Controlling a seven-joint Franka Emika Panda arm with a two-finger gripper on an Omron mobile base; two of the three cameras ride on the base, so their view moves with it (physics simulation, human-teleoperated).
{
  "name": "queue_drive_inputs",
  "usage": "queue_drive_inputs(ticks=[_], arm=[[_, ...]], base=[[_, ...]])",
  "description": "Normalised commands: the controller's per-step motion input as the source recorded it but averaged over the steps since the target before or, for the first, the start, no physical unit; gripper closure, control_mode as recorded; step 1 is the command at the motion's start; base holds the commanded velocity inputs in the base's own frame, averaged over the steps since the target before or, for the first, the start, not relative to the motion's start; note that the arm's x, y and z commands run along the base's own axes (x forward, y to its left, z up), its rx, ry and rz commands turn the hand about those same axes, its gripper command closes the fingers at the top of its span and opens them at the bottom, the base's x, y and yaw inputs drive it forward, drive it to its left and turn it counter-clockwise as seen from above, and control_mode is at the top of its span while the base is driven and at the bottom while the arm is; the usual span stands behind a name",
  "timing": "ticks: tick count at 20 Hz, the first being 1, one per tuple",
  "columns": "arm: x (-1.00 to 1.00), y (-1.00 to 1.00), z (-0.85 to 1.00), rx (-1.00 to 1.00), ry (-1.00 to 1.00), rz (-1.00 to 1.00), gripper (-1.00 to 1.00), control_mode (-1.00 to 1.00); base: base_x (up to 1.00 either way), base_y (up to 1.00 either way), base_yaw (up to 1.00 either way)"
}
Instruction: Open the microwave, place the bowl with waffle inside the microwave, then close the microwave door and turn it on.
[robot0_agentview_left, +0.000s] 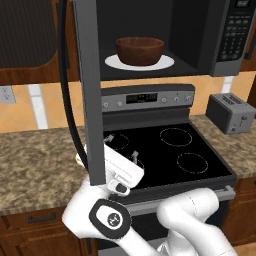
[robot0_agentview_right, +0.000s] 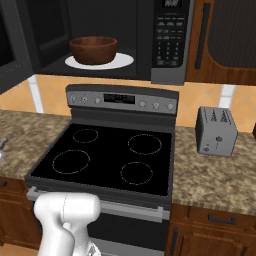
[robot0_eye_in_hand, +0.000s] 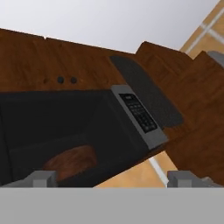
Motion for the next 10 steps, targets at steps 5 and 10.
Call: queue_drive_inputs(ticks=[5, 10], arm=[[0.0, 0.58, 0.0, -0.04, 0.0, 0.02, -1.0, -1.0], [0.03, 0.62, 0.0, -0.05, 0.0, 0.04, -1.0, -1.0]], base=[[0.0, 0.0, 0.0], [0.0, 0.0, 0.0]])
